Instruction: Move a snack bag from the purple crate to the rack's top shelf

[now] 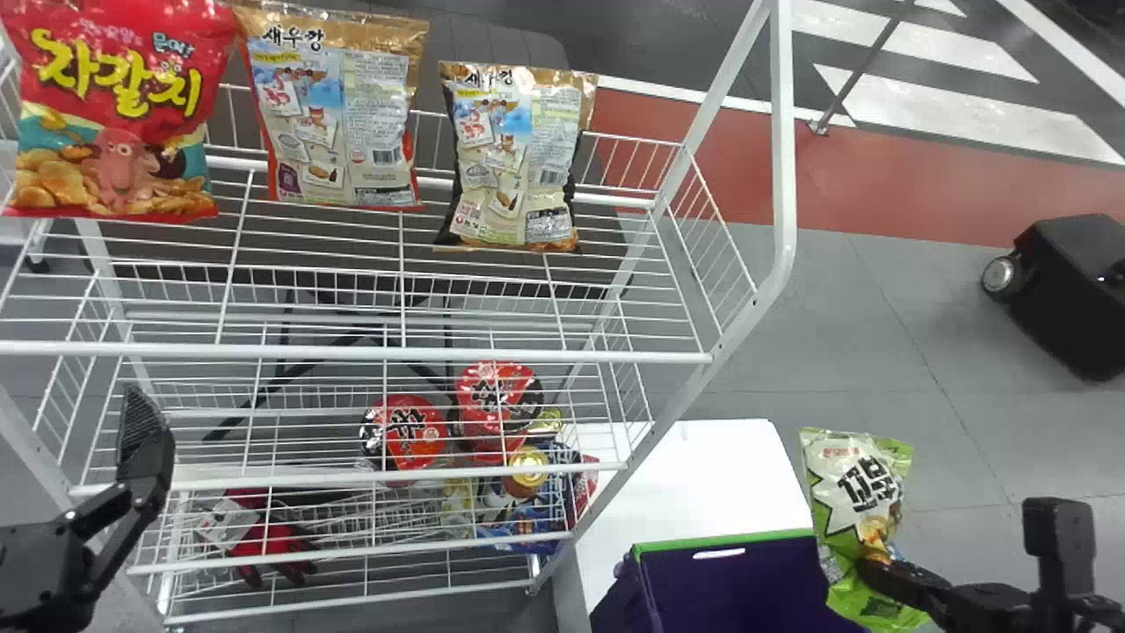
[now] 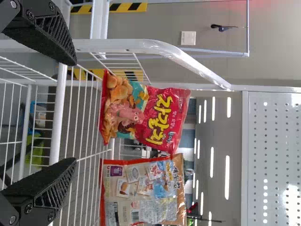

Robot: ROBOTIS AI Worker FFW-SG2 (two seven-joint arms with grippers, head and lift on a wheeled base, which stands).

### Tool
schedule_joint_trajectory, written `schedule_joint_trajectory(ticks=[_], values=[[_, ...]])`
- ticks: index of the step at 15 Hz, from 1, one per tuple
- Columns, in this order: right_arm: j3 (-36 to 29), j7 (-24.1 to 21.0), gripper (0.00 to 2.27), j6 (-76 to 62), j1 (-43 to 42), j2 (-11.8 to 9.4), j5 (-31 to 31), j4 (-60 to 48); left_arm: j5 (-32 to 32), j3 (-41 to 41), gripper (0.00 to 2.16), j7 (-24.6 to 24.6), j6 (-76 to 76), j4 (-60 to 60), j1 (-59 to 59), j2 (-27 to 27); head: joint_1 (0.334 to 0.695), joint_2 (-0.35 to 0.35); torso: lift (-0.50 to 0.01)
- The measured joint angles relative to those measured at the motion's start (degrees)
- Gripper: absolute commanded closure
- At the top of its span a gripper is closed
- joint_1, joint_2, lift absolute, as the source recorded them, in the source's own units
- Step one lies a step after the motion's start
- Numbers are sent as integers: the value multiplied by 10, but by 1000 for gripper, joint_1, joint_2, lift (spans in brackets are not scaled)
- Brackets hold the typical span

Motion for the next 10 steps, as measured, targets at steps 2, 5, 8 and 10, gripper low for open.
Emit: schedule_joint_trajectory(ticks=[2,5,8,10], values=[[-1,3,2047,-6,1,0,-4,0,-1,0,90,0,1,-1,0,0,695,-350,-30],[-1,5,2047,-11,2,1,-9,-4,-3,-2,90,0,1,-3,1,0,695,-350,-18],[5,7,2047,-11,2,3,-12,-10,-3,-3,90,1,1,-5,2,0,695,-350,-7],[7,8,2047,-14,2,3,-14,-12,-4,-2,90,1,1,-5,3,0,695,-350,2]])
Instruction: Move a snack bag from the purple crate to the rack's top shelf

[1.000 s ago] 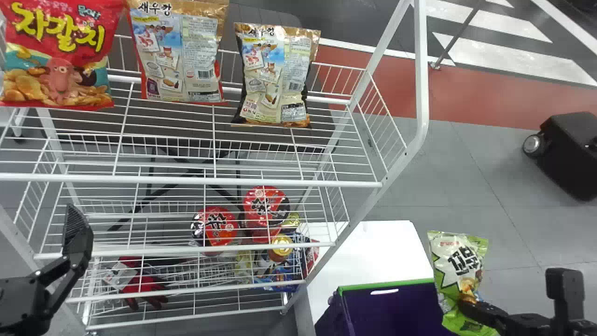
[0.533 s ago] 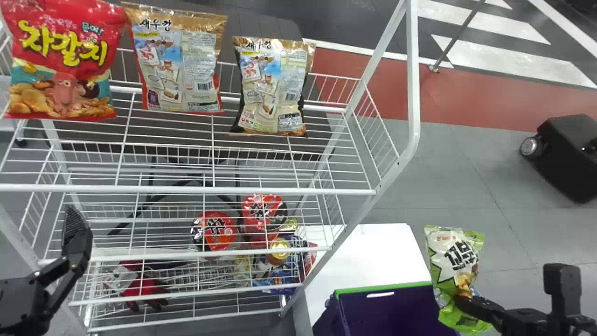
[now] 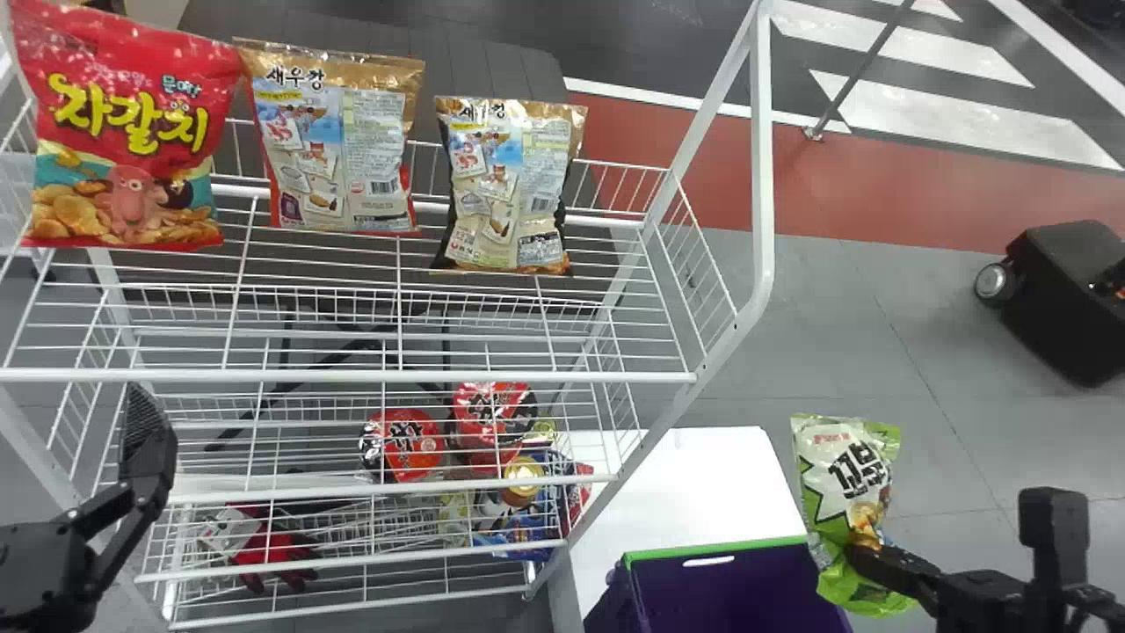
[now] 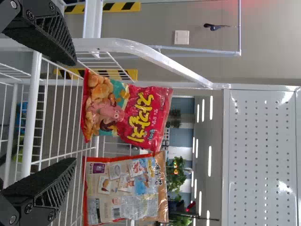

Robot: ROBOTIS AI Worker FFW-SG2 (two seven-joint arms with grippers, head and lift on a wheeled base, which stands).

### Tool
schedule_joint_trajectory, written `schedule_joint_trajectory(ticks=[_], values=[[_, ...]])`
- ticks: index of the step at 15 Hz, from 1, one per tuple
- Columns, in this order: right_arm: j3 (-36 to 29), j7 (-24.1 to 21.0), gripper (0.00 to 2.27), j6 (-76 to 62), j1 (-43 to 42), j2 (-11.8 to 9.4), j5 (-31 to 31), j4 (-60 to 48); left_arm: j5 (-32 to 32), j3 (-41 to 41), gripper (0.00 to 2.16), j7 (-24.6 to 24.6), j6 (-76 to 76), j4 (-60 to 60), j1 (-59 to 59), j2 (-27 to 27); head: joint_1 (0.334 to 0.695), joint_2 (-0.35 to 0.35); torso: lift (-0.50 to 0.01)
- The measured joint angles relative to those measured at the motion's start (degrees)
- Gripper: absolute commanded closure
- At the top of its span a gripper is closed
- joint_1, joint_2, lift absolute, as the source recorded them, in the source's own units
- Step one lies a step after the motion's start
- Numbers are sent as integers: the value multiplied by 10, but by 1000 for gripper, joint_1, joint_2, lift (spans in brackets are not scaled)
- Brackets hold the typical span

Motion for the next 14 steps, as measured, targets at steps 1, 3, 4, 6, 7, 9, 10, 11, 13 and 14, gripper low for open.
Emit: schedule_joint_trajectory(ticks=[1,3,4,6,7,9,10,11,13,14], values=[[0,1,2071,-1,0,0,-1,0,0,0,90,1,0,0,0,0,695,-350,6],[0,6,2105,-3,0,0,-4,0,-1,0,90,1,1,0,1,0,695,-350,9],[-1,6,2105,-4,0,0,-4,0,-1,-1,90,1,2,0,1,0,695,-350,10],[0,6,2105,-5,-1,0,-5,0,-4,-3,90,2,3,-1,2,0,695,-350,10],[0,7,2105,-5,-1,-1,-5,0,-5,-4,90,2,4,-3,3,0,695,-350,10],[-4,36,2105,-7,-2,-1,-13,-5,-5,-4,90,2,5,-5,5,0,695,-350,0],[-12,62,2108,15,-2,-1,-23,-18,-5,-3,90,2,5,-6,5,0,695,-350,0],[-22,83,2105,47,-2,-1,-34,-38,-5,-3,90,2,5,-6,6,0,695,-350,0],[-49,117,2105,100,-5,-2,-48,-89,-5,-3,90,2,5,-4,6,-1,695,-350,0],[-69,151,2105,125,-14,-3,-53,-116,-5,-3,90,2,5,-3,6,-1,695,-350,0]])
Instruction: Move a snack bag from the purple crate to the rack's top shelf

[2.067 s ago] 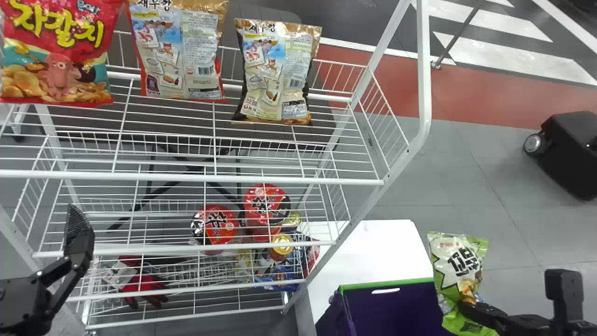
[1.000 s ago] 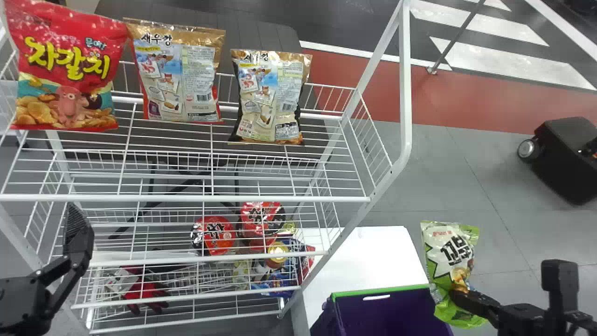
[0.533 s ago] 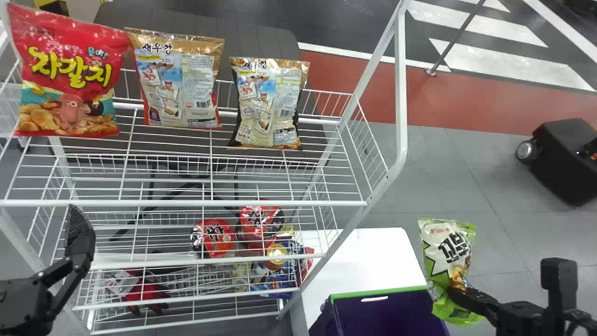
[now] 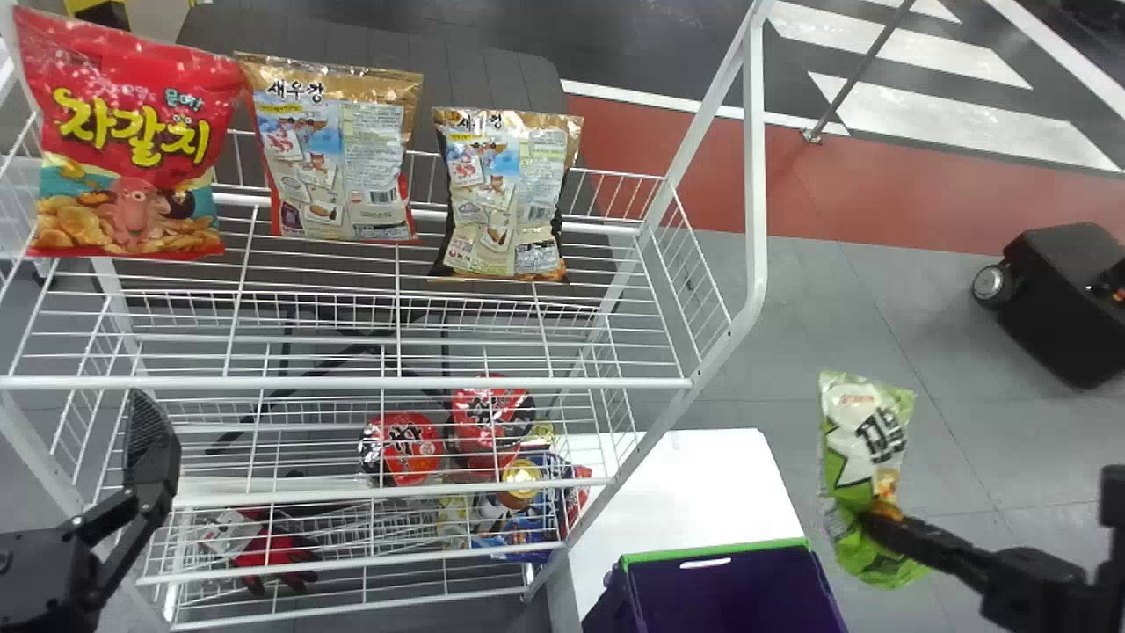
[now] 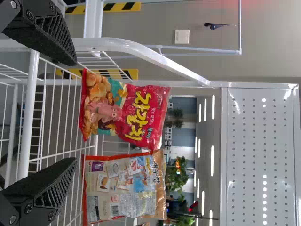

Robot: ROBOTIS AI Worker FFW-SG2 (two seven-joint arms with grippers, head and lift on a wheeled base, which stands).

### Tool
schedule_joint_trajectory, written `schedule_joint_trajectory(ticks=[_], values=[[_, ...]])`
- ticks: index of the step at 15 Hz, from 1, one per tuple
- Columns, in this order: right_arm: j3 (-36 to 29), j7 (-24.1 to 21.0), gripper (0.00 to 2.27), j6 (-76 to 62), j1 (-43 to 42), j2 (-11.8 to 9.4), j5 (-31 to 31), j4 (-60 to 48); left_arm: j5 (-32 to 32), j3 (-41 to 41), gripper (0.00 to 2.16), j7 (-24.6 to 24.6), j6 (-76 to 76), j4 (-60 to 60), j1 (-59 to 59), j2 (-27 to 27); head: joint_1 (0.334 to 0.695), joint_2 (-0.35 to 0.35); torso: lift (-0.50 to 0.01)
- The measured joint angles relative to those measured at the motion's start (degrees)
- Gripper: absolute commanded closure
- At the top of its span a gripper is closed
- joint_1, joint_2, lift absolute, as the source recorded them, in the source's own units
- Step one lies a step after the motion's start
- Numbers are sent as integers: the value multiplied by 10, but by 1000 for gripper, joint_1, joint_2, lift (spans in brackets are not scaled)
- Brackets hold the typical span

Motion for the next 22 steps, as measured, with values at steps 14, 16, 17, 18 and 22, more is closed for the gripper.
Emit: schedule_joint_trajectory(ticks=[14,16,17,18,22], values=[[-34,29,2108,402,-187,-26,-159,-297,-24,-13,90,16,-4,-2,19,1,695,-350,0],[15,-8,2108,404,-189,0,-161,-323,-28,-16,90,18,-4,-2,21,1,695,-306,0],[41,-24,2108,404,-189,14,-160,-330,-30,-17,90,21,-4,0,21,1,695,-285,0],[73,-40,2108,404,-189,32,-158,-333,-32,-19,90,23,-4,2,21,1,695,-257,0],[202,-117,2108,279,-157,86,-148,-315,-41,-29,90,32,-4,8,21,0,695,-147,0]])
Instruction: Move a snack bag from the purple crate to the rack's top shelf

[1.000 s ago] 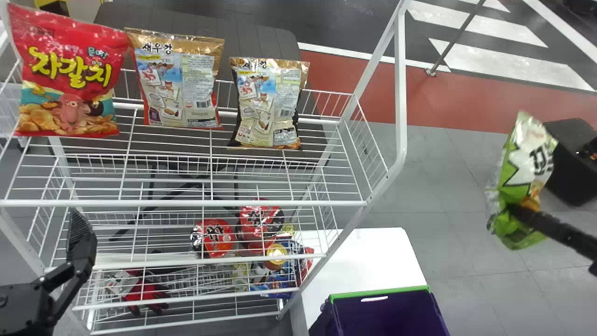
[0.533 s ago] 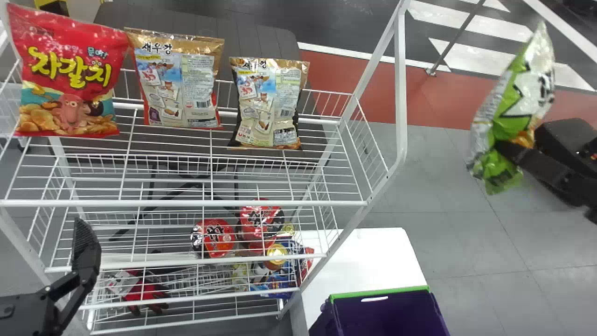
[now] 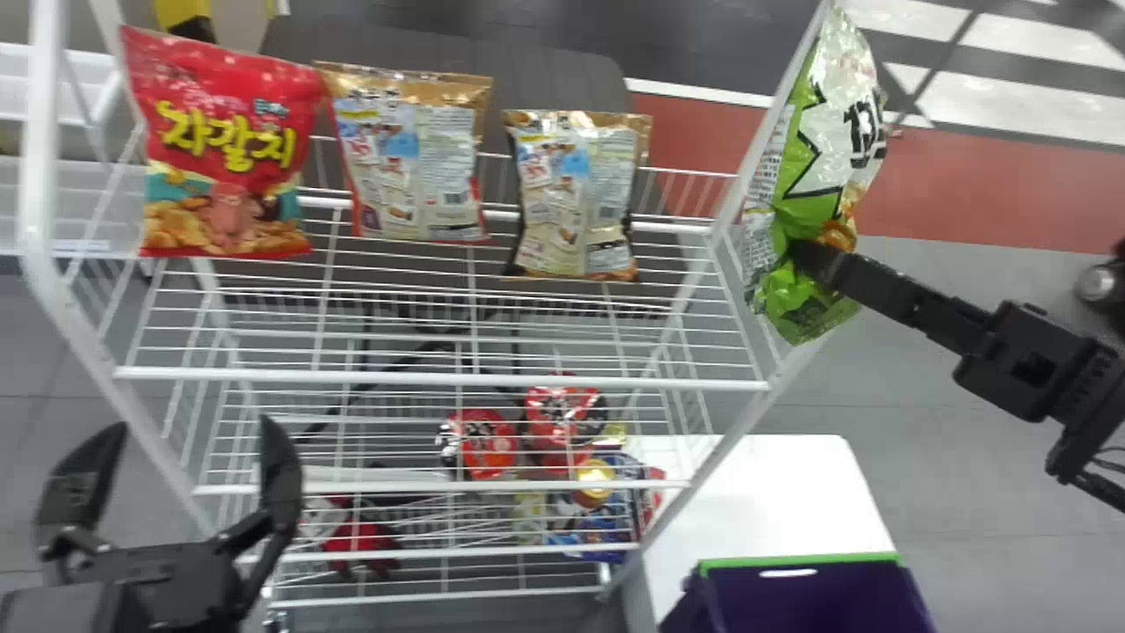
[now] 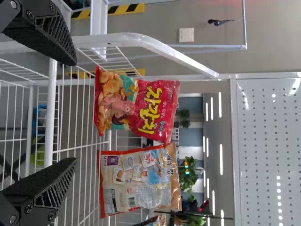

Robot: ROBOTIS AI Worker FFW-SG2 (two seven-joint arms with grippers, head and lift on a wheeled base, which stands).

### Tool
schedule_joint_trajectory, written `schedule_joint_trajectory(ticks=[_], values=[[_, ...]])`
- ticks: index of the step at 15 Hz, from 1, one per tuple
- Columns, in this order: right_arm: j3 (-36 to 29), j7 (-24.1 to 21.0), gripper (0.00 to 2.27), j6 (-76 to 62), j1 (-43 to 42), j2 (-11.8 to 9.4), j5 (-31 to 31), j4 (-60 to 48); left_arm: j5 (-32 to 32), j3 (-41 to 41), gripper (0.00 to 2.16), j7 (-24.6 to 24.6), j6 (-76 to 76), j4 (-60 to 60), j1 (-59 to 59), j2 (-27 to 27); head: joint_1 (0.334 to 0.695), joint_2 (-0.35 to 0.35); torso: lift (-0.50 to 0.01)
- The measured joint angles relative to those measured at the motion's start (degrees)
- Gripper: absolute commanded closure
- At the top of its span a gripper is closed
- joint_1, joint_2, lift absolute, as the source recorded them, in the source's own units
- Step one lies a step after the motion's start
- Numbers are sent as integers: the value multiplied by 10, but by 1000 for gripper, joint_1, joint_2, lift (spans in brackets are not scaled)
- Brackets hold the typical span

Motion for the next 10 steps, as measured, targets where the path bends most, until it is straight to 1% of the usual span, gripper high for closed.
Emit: schedule_joint_trajectory(ticks=[3,5,6,8,10], values=[[101,-70,2108,-154,31,2,22,51,-1,-1,90,4,0,1,1,0,695,-97,0],[150,-99,2105,-270,39,2,49,105,-1,-1,90,7,-2,4,2,1,695,-63,0],[168,-120,2105,-327,41,2,58,135,-1,0,90,7,-4,4,2,1,695,-57,0],[196,-189,2105,-464,49,2,58,209,-1,4,90,6,-5,9,2,1,695,-53,0],[213,-228,2105,-550,49,2,58,269,0,5,90,2,-5,12,1,2,695,-52,0]])
